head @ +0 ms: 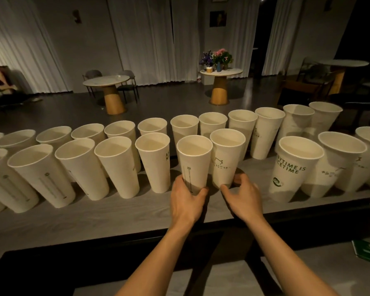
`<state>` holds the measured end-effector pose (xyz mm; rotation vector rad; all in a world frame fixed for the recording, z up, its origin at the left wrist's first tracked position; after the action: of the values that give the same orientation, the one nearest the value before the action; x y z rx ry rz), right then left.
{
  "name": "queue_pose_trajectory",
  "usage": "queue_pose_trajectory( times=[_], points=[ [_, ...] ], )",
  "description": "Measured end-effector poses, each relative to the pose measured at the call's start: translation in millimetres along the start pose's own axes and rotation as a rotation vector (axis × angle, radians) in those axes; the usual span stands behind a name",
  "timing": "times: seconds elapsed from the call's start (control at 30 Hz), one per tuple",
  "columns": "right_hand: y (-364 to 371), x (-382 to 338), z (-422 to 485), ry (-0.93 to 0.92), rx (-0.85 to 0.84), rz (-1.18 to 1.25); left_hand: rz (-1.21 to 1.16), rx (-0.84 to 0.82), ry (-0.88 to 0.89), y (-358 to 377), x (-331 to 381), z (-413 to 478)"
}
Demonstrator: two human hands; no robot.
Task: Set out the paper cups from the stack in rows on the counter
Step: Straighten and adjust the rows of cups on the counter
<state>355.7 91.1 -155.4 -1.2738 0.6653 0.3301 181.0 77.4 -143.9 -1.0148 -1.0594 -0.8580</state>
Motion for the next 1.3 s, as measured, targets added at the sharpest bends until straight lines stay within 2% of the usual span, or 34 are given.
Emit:
queue_pose_trajectory(
  times=[0.4, 0.6, 1.0, 1.1, 1.23, 1.3],
  points=[
    [13.9, -14.6, 29.9, -0.009, 0.008, 0.024, 0.041, 0.14, -0.047, 12.6, -6.5, 25.5],
    [12.7, -17.3, 31.8, 0.019, -0.022, -0.042, 0.051, 0.121, -0.055, 12.5, -6.9, 26.5],
    [-6.8, -6.0, -7.7, 0.019, -0.146, -0.077, 0.159, -0.033, -0.052, -0.6, -2.1, -14.5],
    [-14.5, 2.2, -29.1, -0.071, -0.195, -0.104, 0.184, -0.095, 0.015, -3.0, 0.1, -31.6],
    [-31.7, 15.8, -61.7, -0.224, -0.225, -0.121, 0.402, -0.252, 0.123, -2.1, 3.8, -50.9],
    [-46.8, 27.6, -74.9, -0.22, -0.237, -0.094, 0.459, -0.328, 0.21, 5.5, 7.4, -61.8]
  ],
)
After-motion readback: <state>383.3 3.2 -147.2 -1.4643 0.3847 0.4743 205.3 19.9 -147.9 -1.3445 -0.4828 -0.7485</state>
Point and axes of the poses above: each hand's wrist, its own z-axis towards the middle knuckle, its own y-axis out of the palm, x = y × z, the point moved 1 cm from there along z, towards the middle knuckle, and after that the axes turned 11 degrees about -z, right-handed, at the moved point
